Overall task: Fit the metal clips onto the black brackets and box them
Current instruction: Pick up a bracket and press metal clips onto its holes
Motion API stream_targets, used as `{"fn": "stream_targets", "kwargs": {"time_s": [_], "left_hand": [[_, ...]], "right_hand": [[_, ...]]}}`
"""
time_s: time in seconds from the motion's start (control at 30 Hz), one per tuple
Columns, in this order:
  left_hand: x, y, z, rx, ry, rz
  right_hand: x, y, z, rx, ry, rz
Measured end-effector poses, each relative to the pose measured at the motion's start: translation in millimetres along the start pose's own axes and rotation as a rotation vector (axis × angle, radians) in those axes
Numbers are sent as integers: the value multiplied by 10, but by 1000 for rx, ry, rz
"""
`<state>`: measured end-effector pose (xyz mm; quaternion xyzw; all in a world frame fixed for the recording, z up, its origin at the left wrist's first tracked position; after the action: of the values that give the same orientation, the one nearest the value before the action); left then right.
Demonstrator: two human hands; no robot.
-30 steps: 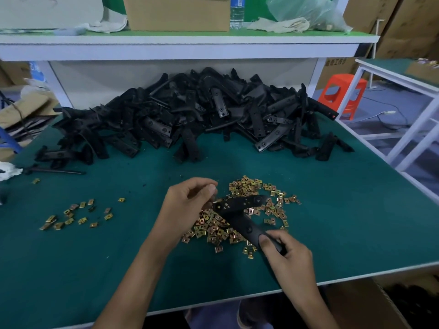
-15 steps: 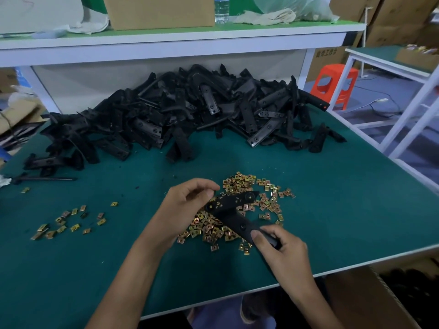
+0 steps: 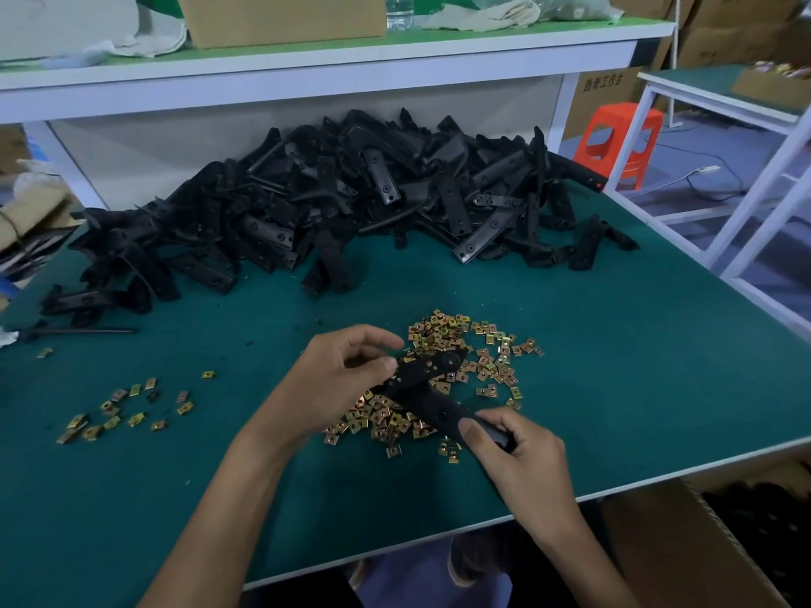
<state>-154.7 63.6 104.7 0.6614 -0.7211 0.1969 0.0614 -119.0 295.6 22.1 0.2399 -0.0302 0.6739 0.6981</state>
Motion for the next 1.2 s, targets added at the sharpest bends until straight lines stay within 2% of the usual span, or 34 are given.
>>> {"fn": "stream_targets", "kwargs": {"time_s": [0.13, 0.2, 0.3, 0.4, 0.57, 0.67, 0.73, 0.8, 0.87, 0.9, 1.07, 1.2], "left_hand": [[-12, -36, 0, 9, 44, -16], [-63, -84, 9, -12, 143, -42], [-104, -173, -43, -74, 289, -166], [-82, -198, -38, -67, 244, -241], [-106, -200, 39, -34, 179, -253], [-125, -163, 94, -51, 178, -199], [-17, -83, 132, -43, 64, -171], [275, 35, 222, -5, 5, -297], [532, 141, 306, 46, 151, -458], [562, 202, 338, 61, 258, -480], [129, 476, 520, 86, 646, -243], [55, 540, 520, 70, 714, -259]], "right_hand": [[4, 16, -18, -13, 29, -5], [15, 24, -34, -21, 40, -16], [19, 20, -43, -22, 50, -21], [20, 12, -39, -21, 53, -20], [21, 8, -43, -18, 40, -26], [20, 4, -36, -20, 38, -29], [45, 1, -30, -21, 61, -53], [108, -6, -61, -50, 143, -120], [156, -19, -111, -103, 243, -185], [163, -22, -124, -122, 274, -201], [111, -2, -75, -116, 258, -164], [115, 1, -61, -95, 239, -163]]}}
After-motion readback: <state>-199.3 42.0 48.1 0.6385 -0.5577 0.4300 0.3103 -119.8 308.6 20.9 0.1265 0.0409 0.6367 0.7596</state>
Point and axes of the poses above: each hand's wrist, its own y-axis towards the middle knuckle, its own x-axis out of the back of the hand, z = x × y, the point moved 9 cm from there along y, towards the middle knuckle, and after that the axes turned 12 degrees about x, right-handed, at the moved point
